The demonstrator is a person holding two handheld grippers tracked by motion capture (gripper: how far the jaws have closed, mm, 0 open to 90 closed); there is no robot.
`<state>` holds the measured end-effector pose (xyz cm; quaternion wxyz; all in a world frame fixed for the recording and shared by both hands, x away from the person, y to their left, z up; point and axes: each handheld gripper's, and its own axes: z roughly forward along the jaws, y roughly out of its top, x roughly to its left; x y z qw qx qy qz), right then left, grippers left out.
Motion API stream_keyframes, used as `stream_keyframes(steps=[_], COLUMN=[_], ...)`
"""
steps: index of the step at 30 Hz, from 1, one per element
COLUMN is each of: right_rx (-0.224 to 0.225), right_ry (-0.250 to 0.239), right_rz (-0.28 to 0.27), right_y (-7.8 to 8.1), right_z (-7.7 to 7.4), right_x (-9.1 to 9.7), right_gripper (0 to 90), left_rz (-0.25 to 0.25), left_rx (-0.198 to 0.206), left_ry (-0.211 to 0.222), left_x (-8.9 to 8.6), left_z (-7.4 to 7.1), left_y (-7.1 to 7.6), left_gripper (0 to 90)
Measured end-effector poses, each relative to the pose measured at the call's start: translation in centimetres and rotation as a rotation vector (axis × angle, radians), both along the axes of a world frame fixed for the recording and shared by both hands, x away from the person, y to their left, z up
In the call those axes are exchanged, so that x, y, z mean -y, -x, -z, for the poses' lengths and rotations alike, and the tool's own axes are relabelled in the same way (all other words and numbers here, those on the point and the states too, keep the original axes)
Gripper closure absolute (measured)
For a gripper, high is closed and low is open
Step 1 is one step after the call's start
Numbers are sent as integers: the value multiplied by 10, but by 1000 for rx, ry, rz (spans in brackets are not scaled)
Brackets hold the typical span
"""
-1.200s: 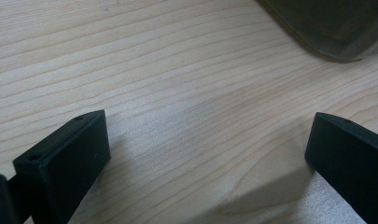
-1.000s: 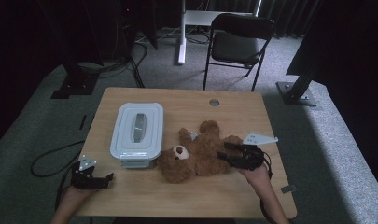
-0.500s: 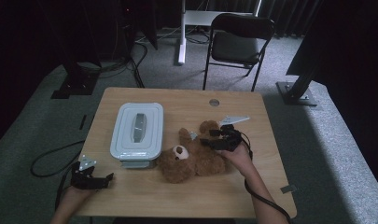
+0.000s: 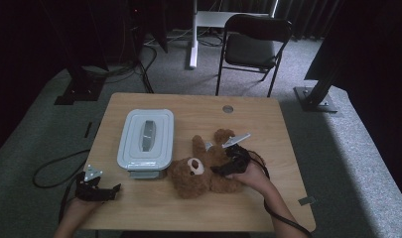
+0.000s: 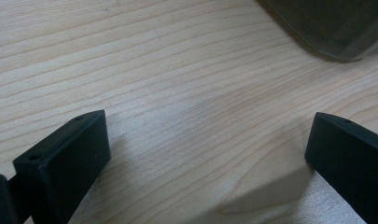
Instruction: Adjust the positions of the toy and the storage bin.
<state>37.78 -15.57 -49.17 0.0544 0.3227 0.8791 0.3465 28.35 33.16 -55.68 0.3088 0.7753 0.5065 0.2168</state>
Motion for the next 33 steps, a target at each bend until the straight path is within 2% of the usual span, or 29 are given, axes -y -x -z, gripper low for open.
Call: stream_keyframes(steps=[3,5,6,7,8,9,10,11,12,13,15,16,17,18,20,21,22,23,24,25,26,27,28,29,30,31,33], right_rx=[34,44,69,79,116,116,130,130,143,143,131,131,138,139,141,152,152,167,167,175,175,177,172,165,139,121,119], right_ry=[40,49,59,58,61,61,58,58,-7,-35,-98,-98,-137,-150,-168,-166,-166,-139,-139,-133,-133,-138,-146,-145,-123,-105,-116], right_rz=[14,16,22,25,29,29,36,36,82,108,179,179,259,313,387,443,443,507,507,591,591,619,693,717,733,724,703], right_y=[2,3,5,6,8,8,10,10,12,12,8,8,1,-4,-13,-19,-19,-26,-26,-35,-35,-37,-42,-44,-48,-51,-51], right_z=[6,8,8,8,7,7,6,6,0,-2,-7,-7,-12,-16,-21,-25,-25,-30,-30,-33,-33,-33,-30,-26,-18,-10,-5], right_x=[-5,-8,-9,-9,-10,-10,-10,-10,-6,-3,3,3,12,16,24,28,28,30,30,33,33,34,34,33,30,27,22], right_gripper=[140,158,278,350,440,440,507,507,635,653,668,668,673,674,673,673,673,671,671,670,670,669,663,658,649,620,571], left_rz=[0,0,0,0,0,0,0,0,2,2,2,2,4,5,7,7,7,7,7,8,8,8,8,8,9,9,9], left_rx=[0,0,0,0,0,0,0,0,0,0,0,0,1,1,0,0,0,1,1,1,1,0,0,0,1,1,1], left_ry=[-1,0,0,0,0,0,0,0,0,-1,-1,-1,-1,-1,-2,-1,-1,-2,-2,-2,-2,-2,-2,-2,-2,-2,-2], left_x=[0,0,0,0,0,0,0,0,0,0,0,0,0,0,0,0,0,0,0,0,0,0,0,0,0,0,0], left_z=[0,0,0,0,0,0,0,0,0,0,0,0,0,0,0,0,0,0,0,0,0,0,0,0,0,0,0], left_y=[0,0,0,0,0,0,0,0,0,0,0,0,0,0,0,0,0,0,0,0,0,0,0,0,0,0,0], left_gripper=[6,6,6,6,6,6,6,6,6,6,6,6,6,6,6,6,6,6,6,6,6,6,6,6,6,6,6])
